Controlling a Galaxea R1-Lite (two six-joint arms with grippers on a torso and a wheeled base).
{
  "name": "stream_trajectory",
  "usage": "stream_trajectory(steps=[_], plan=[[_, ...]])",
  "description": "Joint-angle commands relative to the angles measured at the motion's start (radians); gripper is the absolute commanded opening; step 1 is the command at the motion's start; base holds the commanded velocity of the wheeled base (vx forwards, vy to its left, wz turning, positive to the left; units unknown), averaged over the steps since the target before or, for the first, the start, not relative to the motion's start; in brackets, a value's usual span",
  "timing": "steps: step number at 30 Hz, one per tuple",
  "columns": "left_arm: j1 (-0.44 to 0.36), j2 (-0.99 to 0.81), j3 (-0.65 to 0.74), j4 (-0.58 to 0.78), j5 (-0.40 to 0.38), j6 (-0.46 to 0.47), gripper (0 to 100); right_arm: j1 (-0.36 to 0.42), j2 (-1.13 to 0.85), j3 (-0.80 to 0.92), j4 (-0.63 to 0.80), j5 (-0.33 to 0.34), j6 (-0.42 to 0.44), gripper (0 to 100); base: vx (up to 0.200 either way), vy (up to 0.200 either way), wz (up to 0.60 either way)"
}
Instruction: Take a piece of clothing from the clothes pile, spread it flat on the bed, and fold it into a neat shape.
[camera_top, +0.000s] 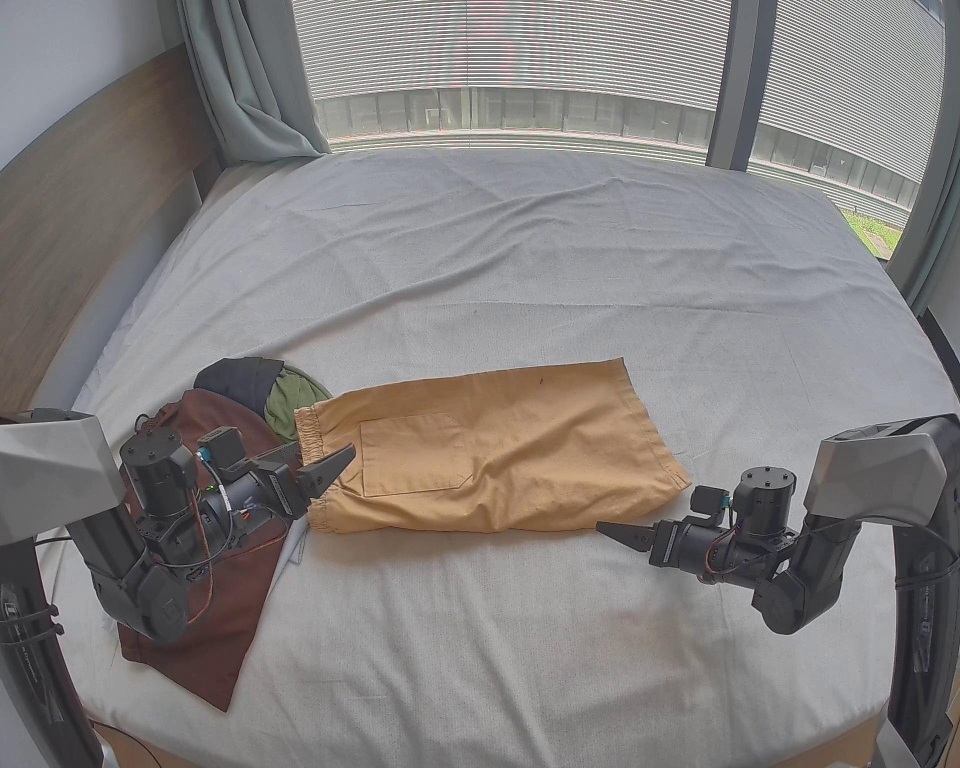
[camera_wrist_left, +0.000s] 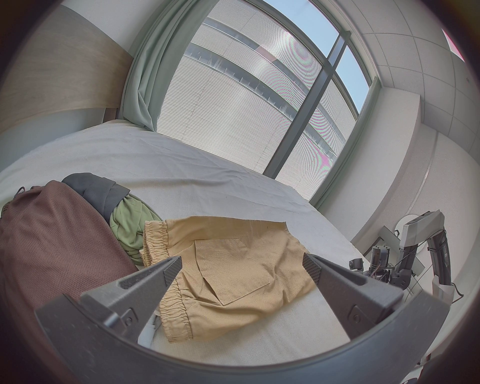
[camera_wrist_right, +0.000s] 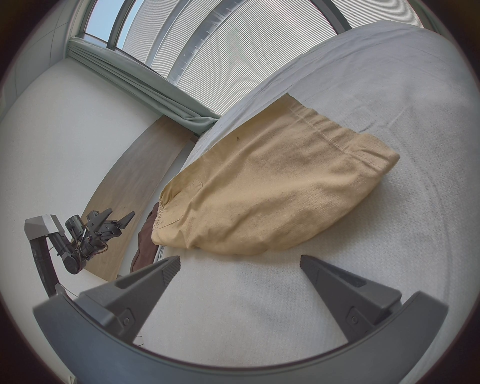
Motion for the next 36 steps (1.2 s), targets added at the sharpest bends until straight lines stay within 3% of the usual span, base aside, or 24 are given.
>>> stream_trajectory(steps=[1,14,18,28,36], plan=[[0.003,0.004,0.000,0.000,-0.001,0.005,100,0.001,0.064,-0.044,-0.001,-0.004,0.002,100,0.000,0.000,0.00],[0.001,0.011,0.000,0.000,-0.003,0.005,100,0.029,0.121,-0.149,0.013,-0.009,0.008,100,0.000,0.000,0.00],[0.001,0.014,0.000,0.000,-0.003,0.005,100,0.057,0.162,-0.218,0.015,-0.053,0.011,100,0.000,0.000,0.00],[0.003,0.014,-0.001,0.000,-0.003,0.005,100,0.099,0.175,-0.299,0.022,-0.058,0.125,100,0.000,0.000,0.00],[0.000,0.014,0.000,0.000,-0.003,0.005,100,0.107,0.176,-0.323,0.022,-0.069,0.136,100,0.000,0.000,0.00]])
